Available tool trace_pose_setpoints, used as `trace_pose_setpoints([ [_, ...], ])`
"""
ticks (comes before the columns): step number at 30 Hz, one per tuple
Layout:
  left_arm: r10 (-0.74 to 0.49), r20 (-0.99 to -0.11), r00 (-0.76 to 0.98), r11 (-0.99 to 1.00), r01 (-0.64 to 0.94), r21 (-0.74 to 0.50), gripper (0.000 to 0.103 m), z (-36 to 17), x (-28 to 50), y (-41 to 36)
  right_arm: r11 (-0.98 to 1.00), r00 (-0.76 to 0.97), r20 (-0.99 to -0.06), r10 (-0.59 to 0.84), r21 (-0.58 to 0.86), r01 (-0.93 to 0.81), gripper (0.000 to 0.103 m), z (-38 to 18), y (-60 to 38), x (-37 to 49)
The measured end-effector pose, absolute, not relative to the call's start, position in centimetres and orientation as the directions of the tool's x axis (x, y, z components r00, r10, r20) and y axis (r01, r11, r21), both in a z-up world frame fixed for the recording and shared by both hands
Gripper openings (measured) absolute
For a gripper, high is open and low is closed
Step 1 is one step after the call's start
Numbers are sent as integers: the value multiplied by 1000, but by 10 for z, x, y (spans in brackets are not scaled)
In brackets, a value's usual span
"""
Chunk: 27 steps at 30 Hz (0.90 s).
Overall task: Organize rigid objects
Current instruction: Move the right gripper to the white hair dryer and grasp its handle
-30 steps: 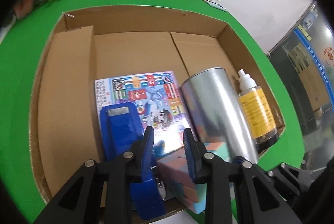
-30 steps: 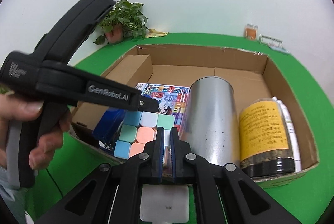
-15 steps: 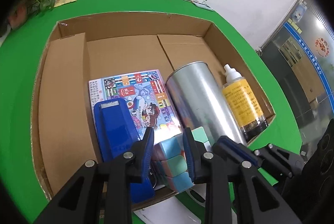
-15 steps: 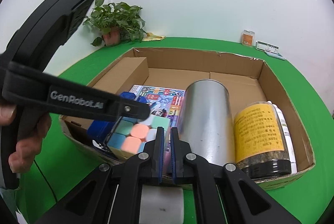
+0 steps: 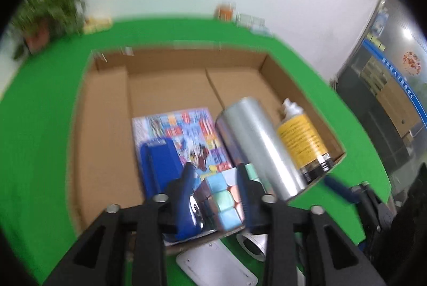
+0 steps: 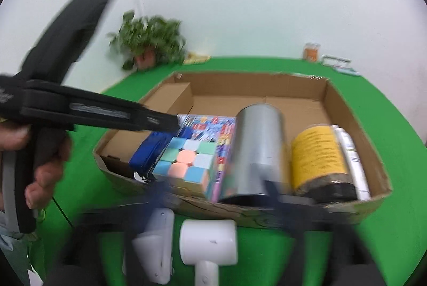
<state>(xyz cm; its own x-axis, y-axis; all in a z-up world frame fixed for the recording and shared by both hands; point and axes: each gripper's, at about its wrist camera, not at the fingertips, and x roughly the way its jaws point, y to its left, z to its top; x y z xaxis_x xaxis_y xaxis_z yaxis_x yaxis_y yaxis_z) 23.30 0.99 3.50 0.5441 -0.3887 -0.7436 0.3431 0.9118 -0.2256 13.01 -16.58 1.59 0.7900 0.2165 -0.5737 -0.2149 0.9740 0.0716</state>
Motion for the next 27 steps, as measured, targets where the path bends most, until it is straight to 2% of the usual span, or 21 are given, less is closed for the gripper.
trace_pose_setpoints([
  [1, -370, -696, 615, 924, 318, -211, 78, 46, 213, 19, 976, 809, -548, 211, 72, -206, 103, 18, -172, 120],
  [2, -349, -660, 665, 936, 289, -203, 97, 52, 199, 26, 975, 803, -555, 218, 80, -209, 103, 17, -177, 113],
  [3, -311, -604, 734, 950, 242, -195, 101, 58, 178, 35, 969, 782, -574, 244, 112, -220, 103, 16, -183, 106],
  [4, -282, -571, 771, 959, 213, -187, 102, 60, 162, 40, 956, 752, -590, 294, 176, -235, 103, 13, -192, 96],
  [6, -240, -580, 779, 970, 166, -178, 102, 55, 137, 45, 946, 725, -608, 324, 218, -240, 103, 5, -202, 81],
  [9, -239, -639, 731, 967, 122, -222, 102, 34, 113, 48, 955, 686, -666, 293, 164, -248, 103, -16, -204, 65],
  [11, -253, -667, 700, 961, 100, -260, 102, 18, 102, 47, 955, 639, -715, 285, 157, -250, 98, -33, -203, 62],
  [13, -279, -710, 647, 953, 96, -287, 102, -2, 94, 40, 953, 596, -750, 286, 159, -256, 82, -47, -202, 58],
  [14, -283, -723, 630, 952, 92, -293, 102, -9, 92, 37, 952, 578, -765, 284, 155, -263, 77, -54, -200, 57],
  [17, -315, -741, 592, 941, 91, -327, 102, -23, 82, 30, 949, 546, -791, 277, 138, -282, 55, -71, -192, 51],
  [19, -337, -740, 582, 932, 96, -349, 102, -27, 78, 28, 950, 530, -806, 263, 119, -290, 29, -79, -188, 46],
  [20, -350, -741, 574, 927, 97, -363, 102, -29, 76, 25, 946, 521, -810, 270, 124, -298, 24, -82, -187, 44],
  [23, -432, -741, 514, 891, 118, -439, 102, -35, 74, 20, 947, 520, -811, 270, 126, -296, 23, -84, -187, 33],
  [27, -530, -728, 435, 836, 128, -533, 101, -47, 76, 9, 933, 485, -810, 331, 203, -298, 23, -86, -194, 10],
])
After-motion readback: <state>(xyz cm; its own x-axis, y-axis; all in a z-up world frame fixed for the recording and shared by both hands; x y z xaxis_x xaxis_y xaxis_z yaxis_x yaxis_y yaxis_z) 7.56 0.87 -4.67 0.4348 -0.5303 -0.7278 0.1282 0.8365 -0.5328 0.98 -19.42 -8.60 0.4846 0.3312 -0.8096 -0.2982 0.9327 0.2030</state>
